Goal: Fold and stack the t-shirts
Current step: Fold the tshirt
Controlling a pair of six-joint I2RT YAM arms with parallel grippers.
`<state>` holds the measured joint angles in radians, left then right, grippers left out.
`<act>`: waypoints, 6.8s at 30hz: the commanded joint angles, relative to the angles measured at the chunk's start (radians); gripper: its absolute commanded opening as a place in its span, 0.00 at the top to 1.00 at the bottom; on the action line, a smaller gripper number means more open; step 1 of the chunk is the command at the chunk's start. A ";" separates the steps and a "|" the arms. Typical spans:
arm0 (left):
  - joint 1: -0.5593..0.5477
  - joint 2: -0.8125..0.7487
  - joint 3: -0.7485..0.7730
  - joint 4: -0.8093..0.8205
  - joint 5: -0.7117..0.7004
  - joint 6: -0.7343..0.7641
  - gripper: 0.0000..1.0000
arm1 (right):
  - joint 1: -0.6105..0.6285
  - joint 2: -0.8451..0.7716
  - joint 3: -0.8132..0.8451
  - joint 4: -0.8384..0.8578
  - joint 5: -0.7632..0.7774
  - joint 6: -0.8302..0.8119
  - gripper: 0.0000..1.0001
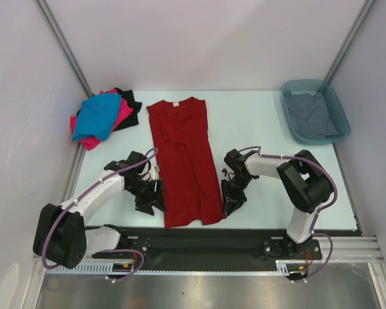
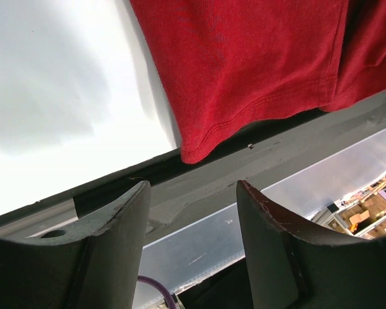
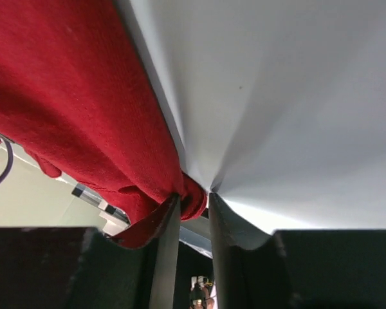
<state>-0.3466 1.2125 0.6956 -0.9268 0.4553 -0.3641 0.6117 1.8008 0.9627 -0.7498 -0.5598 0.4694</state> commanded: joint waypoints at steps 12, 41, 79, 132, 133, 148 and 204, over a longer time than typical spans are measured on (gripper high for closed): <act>-0.005 -0.007 0.004 0.013 0.002 0.019 0.38 | 0.057 -0.095 -0.102 -0.009 -0.037 0.028 1.00; -0.046 0.206 0.185 0.154 0.025 -0.030 0.44 | 0.056 -0.026 0.452 -0.204 0.368 -0.067 0.63; -0.247 0.295 -0.001 0.286 -0.061 -0.127 1.00 | 0.049 -0.093 0.338 -0.207 0.301 -0.040 0.62; -0.203 0.189 0.659 -0.087 -0.427 0.049 0.00 | 0.231 0.155 0.691 -0.321 0.625 0.130 0.62; -0.210 0.202 0.657 -0.075 -0.408 0.062 0.00 | 0.218 0.147 0.688 -0.332 0.644 0.155 0.62; -0.183 0.277 0.446 0.206 0.080 -0.073 0.00 | -0.113 -0.156 0.604 -0.383 0.727 0.180 0.58; -0.483 0.409 0.272 0.414 -0.098 -0.245 0.47 | -0.188 -0.391 0.234 -0.186 0.488 0.008 0.59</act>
<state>-0.8227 1.6718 0.9565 -0.5014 0.3710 -0.6262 0.4252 1.4067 1.1992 -0.9562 -0.0612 0.4885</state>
